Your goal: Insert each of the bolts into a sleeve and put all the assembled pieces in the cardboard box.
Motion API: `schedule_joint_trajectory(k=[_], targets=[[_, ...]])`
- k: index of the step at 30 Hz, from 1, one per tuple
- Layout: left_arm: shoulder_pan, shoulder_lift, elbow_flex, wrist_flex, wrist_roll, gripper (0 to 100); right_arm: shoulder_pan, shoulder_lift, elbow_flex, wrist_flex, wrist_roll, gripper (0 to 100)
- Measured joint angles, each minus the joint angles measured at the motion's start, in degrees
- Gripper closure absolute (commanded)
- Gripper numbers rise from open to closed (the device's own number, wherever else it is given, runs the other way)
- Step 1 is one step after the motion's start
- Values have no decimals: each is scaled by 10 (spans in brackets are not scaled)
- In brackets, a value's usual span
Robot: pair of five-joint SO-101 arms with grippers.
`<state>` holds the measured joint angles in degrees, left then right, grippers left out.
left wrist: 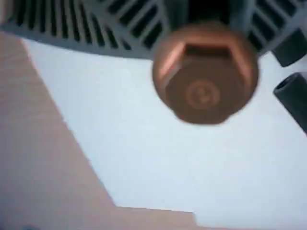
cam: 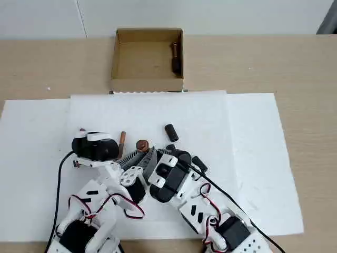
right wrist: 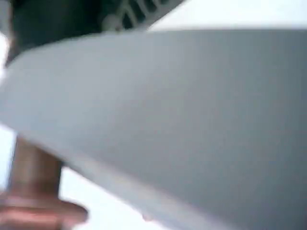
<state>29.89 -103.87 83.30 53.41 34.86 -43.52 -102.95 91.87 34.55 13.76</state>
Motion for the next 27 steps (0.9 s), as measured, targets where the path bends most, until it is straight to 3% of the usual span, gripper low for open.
schedule_joint_trajectory(k=[10,21,23,27], targets=[[-6,2,-13,16,-32,783,2,0,4,0,0,995],[-105,6,-61,18,-116,784,2,-1,4,0,0,995],[-111,5,-73,18,-117,818,-1,-1,4,0,0,995],[-115,4,-84,18,-117,994,1,-1,4,0,0,995]])
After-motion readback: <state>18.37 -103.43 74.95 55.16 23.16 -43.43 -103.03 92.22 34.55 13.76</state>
